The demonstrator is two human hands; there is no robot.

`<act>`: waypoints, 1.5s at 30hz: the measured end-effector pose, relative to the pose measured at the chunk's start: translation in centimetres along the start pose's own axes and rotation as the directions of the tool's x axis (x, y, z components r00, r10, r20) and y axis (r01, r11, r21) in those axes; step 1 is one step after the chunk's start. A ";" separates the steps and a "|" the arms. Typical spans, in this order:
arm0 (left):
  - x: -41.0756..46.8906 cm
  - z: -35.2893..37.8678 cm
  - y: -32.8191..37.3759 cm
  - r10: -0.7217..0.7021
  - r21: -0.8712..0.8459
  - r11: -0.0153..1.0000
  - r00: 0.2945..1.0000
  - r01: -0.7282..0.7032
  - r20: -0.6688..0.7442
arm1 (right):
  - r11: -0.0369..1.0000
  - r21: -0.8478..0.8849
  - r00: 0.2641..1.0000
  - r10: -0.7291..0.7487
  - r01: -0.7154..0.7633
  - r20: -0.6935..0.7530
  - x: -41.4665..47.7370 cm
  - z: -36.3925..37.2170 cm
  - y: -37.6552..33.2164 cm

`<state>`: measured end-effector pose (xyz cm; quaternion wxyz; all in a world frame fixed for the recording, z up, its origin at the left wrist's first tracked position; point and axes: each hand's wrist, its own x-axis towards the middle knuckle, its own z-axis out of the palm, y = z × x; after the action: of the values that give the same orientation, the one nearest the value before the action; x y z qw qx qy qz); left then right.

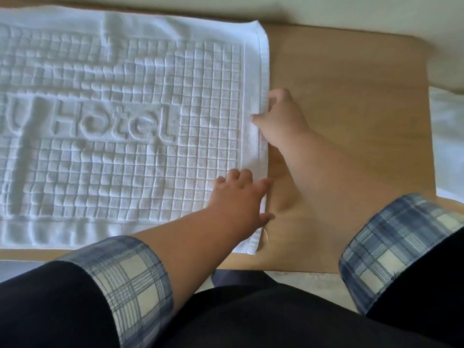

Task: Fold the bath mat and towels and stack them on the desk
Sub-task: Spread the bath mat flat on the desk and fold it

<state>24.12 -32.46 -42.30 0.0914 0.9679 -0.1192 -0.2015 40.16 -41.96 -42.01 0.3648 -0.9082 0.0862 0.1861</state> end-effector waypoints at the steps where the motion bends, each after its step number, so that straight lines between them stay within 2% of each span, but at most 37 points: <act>1: 0.1 -0.2 0.3 -0.025 0.007 1.000 1.000 0.025 0.016 | 1.000 0.010 1.000 0.017 -0.017 0.010 -0.6 0.1 0.4; 4: 0.8 -0.8 0.8 -0.076 -0.007 0.997 0.994 0.077 0.082 | 0.999 0.043 0.998 0.027 -0.029 0.050 -1.5 0.7 1.1; 9: 1.7 -2.3 1.0 -0.190 -0.102 0.973 0.971 0.206 0.145 | 0.998 0.053 0.999 0.042 -0.041 -0.011 -1.0 1.2 0.4; 13: 1.6 -3.5 0.2 -0.269 -0.343 0.895 0.959 0.284 0.092 | 0.968 0.221 0.992 0.108 -0.119 0.060 -0.3 2.0 -0.3; 16: 1.3 -4.4 -0.9 -0.353 -0.467 0.809 0.930 0.357 0.100 | 0.954 0.264 0.981 0.099 -0.141 0.167 0.2 1.7 -1.0; 20: -0.1 -4.9 -2.8 -0.359 -0.547 0.757 0.927 0.358 0.109 | 0.979 0.200 0.987 0.015 -0.047 0.159 1.3 1.0 -2.5; 22: -0.8 -5.4 -3.5 -0.347 -0.508 0.785 0.931 0.354 0.113 | 0.981 0.191 0.989 -0.043 0.015 0.140 2.2 0.9 -3.6; 27: -1.7 -7.7 -5.4 -0.500 -0.486 0.723 0.857 0.491 0.121 | 0.997 -0.005 0.992 -0.082 0.083 0.093 4.3 1.5 -6.6; 30: -2.4 -8.4 -6.5 -0.475 -0.488 0.712 0.858 0.505 0.196 | 0.988 -0.139 0.992 -0.058 0.073 0.114 5.3 2.1 -7.6; 32: -2.9 -8.8 -7.4 -0.439 -0.509 0.698 0.863 0.504 0.252 | 0.990 -0.126 0.993 -0.057 0.069 0.102 5.4 2.4 -8.7; 38: -5.9 -10.1 -10.3 -0.274 -0.611 0.640 0.881 0.466 0.385 | 0.960 -0.031 0.960 -0.279 0.280 0.026 3.1 4.7 -14.5; 45: -10.2 -11.2 -16.1 -0.326 -0.618 0.629 0.881 0.472 0.342 | 0.928 -0.028 0.927 -0.370 0.372 0.064 -0.3 10.5 -21.5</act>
<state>22.74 -12.87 -32.07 0.3826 0.8409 0.1737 -0.3412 43.23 -19.22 -35.33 0.3775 -0.9095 -0.1014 0.1417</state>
